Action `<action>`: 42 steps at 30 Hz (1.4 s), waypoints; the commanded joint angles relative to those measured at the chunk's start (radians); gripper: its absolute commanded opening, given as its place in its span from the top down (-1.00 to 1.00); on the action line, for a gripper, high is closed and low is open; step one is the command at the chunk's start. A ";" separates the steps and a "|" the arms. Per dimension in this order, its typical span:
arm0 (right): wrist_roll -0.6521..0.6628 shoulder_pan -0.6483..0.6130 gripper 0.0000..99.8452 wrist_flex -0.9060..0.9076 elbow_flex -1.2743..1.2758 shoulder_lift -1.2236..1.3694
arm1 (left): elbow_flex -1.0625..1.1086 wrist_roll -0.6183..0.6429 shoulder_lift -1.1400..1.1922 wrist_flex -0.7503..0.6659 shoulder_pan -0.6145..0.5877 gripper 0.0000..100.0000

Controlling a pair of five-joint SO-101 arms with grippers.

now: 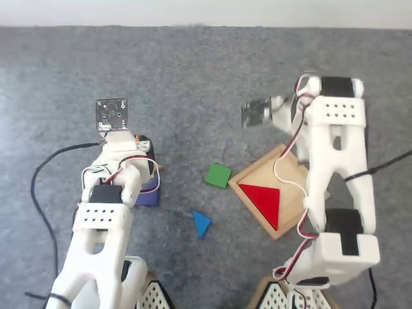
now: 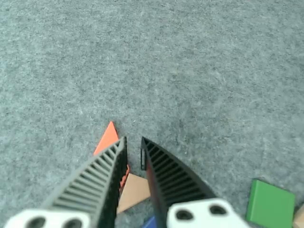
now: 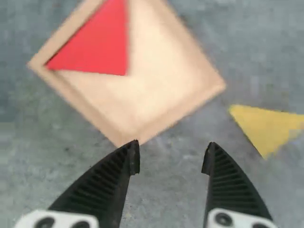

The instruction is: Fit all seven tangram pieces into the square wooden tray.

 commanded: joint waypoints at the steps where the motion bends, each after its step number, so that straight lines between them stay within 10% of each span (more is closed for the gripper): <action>1: 0.078 0.001 0.58 -0.071 0.121 -0.113 | -0.007 -0.012 0.000 -0.028 0.003 0.91; 10: -0.381 0.125 0.48 -0.464 0.196 -0.113 | -0.010 -0.012 0.000 -0.028 0.009 0.91; 20: -0.431 0.073 0.26 -0.613 0.087 0.127 | -0.007 -0.012 0.002 -0.028 0.005 0.91; 32: -0.097 0.054 0.25 -0.527 -0.284 0.518 | -0.007 -0.012 0.002 -0.028 0.008 0.91; 42: -0.063 0.033 0.25 -0.598 -0.371 0.648 | -0.008 -0.012 0.002 -0.028 0.008 0.91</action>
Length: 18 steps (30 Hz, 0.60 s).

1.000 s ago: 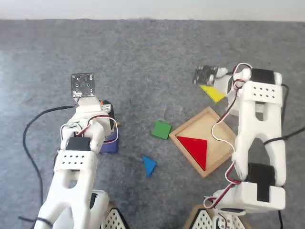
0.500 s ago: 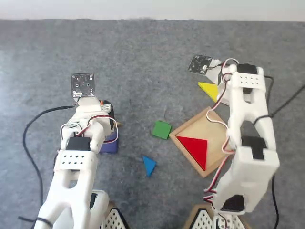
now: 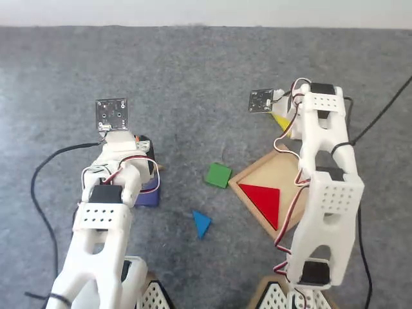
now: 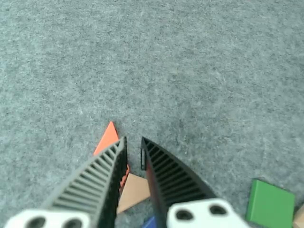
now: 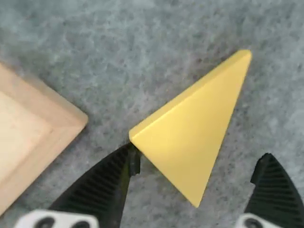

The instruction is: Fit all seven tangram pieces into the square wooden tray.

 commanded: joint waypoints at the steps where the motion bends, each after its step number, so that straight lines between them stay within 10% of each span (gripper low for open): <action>1: 0.011 -0.022 0.25 -0.036 -0.058 0.002 | -0.010 -0.011 0.002 -0.028 0.008 0.91; 18: -0.041 -0.039 -0.02 0.053 -0.057 -0.056 | -0.012 -0.011 0.002 -0.028 0.009 0.91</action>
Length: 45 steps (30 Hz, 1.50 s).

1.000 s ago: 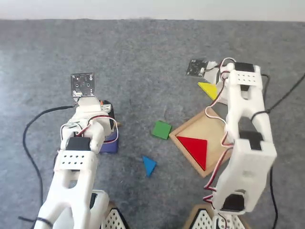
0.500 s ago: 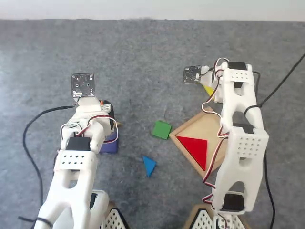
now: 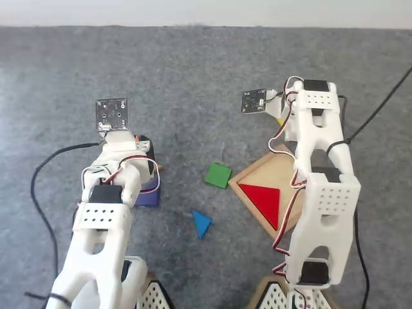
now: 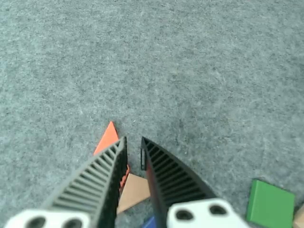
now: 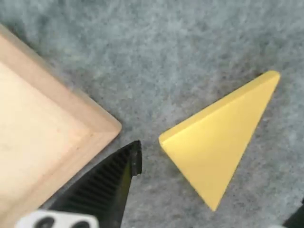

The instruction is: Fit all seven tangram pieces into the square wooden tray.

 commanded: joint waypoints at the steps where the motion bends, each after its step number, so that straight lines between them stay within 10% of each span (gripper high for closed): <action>1: -0.015 0.002 -0.02 -0.101 -0.044 -0.002 | -0.012 -0.011 0.002 -0.028 0.009 0.91; 14: -0.011 0.022 0.40 -0.206 -0.046 0.128 | -0.010 -0.011 0.002 -0.028 0.009 0.91; 33: 0.095 0.058 0.52 0.329 -0.043 -0.249 | -0.008 -0.011 0.002 -0.028 0.009 0.91; 45: -0.173 -0.050 -0.02 0.134 -0.041 -0.050 | -0.008 -0.011 0.002 -0.028 0.009 0.91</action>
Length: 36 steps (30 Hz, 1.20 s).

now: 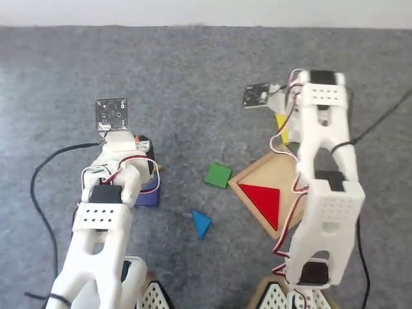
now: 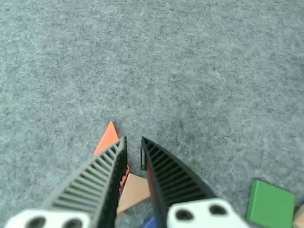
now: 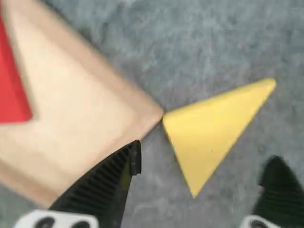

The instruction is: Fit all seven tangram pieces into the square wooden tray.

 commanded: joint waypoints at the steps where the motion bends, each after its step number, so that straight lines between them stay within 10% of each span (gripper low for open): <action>1: -0.086 -0.039 -0.05 -0.108 -0.018 0.054 | -0.008 -0.011 0.002 -0.028 0.009 0.91; 29: -0.123 0.027 0.09 -0.348 -0.023 0.231 | -0.008 -0.011 0.002 -0.028 0.009 0.91; 36: -0.124 0.087 0.44 -0.340 -0.023 0.240 | -0.008 -0.011 0.002 -0.028 0.009 0.91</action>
